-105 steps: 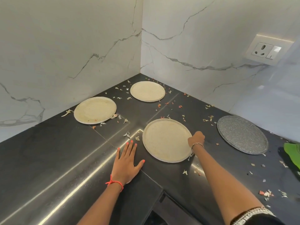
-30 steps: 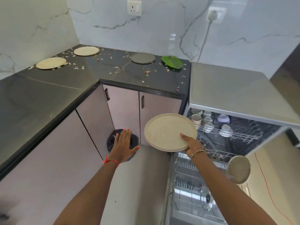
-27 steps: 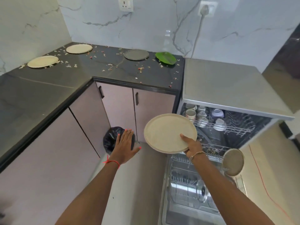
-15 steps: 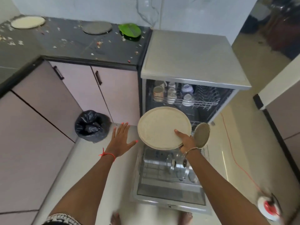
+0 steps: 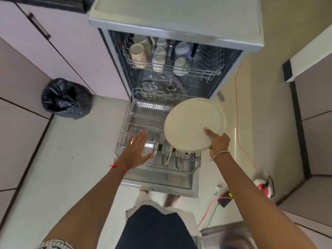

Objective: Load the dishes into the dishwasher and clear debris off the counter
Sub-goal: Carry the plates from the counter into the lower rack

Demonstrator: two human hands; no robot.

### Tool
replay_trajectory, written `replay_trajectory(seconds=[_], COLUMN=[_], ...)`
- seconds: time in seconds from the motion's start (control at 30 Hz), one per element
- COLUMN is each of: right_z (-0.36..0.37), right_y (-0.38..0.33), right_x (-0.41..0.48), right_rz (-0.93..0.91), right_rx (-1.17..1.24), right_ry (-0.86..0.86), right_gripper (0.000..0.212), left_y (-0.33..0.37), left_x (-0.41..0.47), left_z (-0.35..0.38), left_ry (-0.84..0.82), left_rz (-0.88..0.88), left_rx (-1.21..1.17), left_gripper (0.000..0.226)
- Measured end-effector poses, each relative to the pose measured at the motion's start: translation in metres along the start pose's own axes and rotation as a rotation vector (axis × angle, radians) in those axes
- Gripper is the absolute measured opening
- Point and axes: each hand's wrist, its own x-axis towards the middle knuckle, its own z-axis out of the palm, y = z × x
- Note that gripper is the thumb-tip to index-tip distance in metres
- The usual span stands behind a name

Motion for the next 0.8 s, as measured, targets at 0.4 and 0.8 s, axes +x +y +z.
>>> replay_trajectory(seconds=[0.4, 0.8], right_z=[0.008, 0.066], right_y=[0.059, 0.070], right_x=[0.137, 0.253], right_rz=[-0.311, -0.562], right_rx=[-0.208, -0.680], right_ry=[0.262, 0.257], right_gripper=[0.024, 0.020], left_y=[-0.026, -0.062], left_x=[0.070, 0.098], left_z=[0.150, 0.224], left_ry=[-0.251, -0.572], left_rz=[0.003, 0.014], left_rx=[-0.115, -0.042], left_gripper=[0.056, 0.036])
